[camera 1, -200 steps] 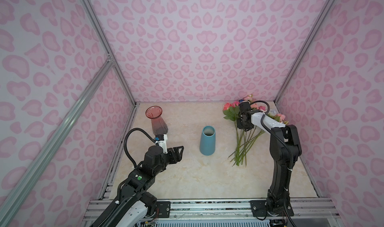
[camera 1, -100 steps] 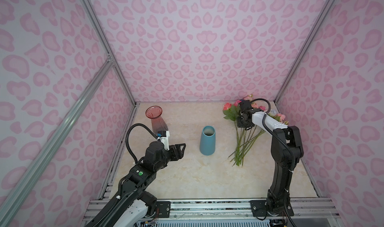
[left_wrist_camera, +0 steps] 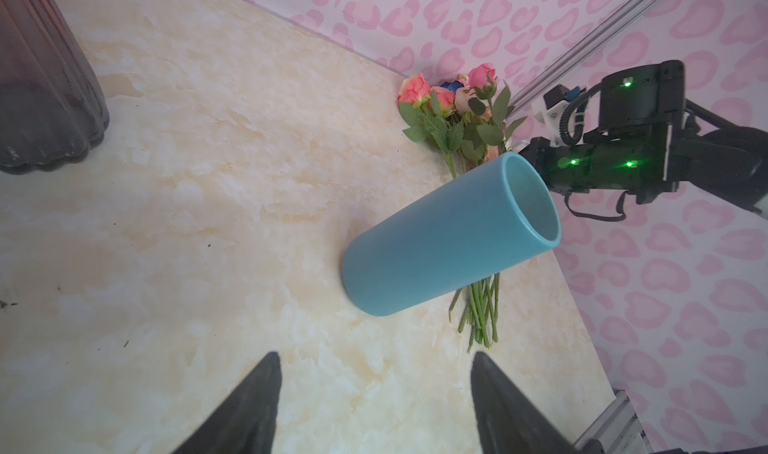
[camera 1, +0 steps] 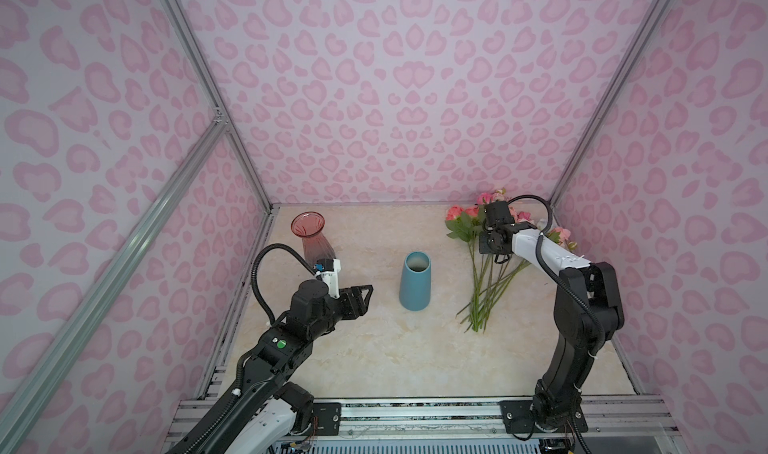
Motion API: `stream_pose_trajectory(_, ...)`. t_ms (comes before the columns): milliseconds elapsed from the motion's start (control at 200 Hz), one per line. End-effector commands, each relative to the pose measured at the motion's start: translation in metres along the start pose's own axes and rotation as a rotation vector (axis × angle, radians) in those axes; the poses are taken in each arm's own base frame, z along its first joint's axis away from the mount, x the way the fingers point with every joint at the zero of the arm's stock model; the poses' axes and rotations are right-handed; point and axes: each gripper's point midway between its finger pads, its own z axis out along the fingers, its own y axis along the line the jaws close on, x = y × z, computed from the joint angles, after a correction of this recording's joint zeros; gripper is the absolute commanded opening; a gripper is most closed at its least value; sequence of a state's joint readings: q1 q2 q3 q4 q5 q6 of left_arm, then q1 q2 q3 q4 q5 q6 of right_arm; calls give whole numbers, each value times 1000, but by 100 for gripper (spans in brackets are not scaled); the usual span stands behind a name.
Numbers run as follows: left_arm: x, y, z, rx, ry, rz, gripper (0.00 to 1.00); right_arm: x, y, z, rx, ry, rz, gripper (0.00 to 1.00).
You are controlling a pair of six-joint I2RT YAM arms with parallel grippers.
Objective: Arrange the flowers into the vase
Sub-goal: 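Grasp one pink rose stem with the right gripper, then lift the pink rose upward out of the bunch with the right gripper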
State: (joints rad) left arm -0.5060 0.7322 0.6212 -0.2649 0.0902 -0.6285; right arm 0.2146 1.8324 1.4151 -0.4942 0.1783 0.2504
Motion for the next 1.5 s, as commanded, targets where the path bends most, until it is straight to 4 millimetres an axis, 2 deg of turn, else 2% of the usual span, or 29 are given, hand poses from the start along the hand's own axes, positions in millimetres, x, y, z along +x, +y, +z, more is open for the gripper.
stream_pose_trajectory(0, -8, -7, -3, 19, -21, -4, 73, -18, 3, -23, -5, -97, 10, 2)
stream_pose_trajectory(205, -16, -10, -8, 18, -47, -14, 71, -43, 8, -85, -6, -263, 5, 1)
stream_pose_trajectory(385, -23, -11, -15, 25, -93, -20, 72, -66, 24, -158, -86, -464, 4, 2)
stream_pose_trajectory(540, -13, 4, -3, -25, -75, -23, 72, -83, 34, -223, -141, -653, 13, 2)
stream_pose_trajectory(730, -1, 8, 6, -15, -44, -50, 74, -106, 42, -283, -218, -788, 30, 2)
stream_pose_trajectory(940, -2, 5, 5, 7, -51, -59, 96, -128, 66, -345, -326, -935, 34, 3)
stream_pose_trajectory(965, -1, 5, 5, 7, -49, -61, 97, -129, 70, -347, -331, -939, 25, 3)
stream_pose_trajectory(985, 0, 5, 5, 5, -47, -64, 98, -136, 68, -360, -340, -965, 38, 3)
stream_pose_trajectory(1210, 11, 10, 4, 15, -31, -85, 100, -155, 95, -398, -416, -1026, 19, 3)
stream_pose_trajectory(1380, 12, 9, -2, 29, -37, -83, 100, -155, 123, -410, -483, -1049, 12, 3)
stream_pose_trajectory(1495, 14, 9, -4, 29, -30, -73, 100, -153, 140, -410, -503, -1052, 8, 3)
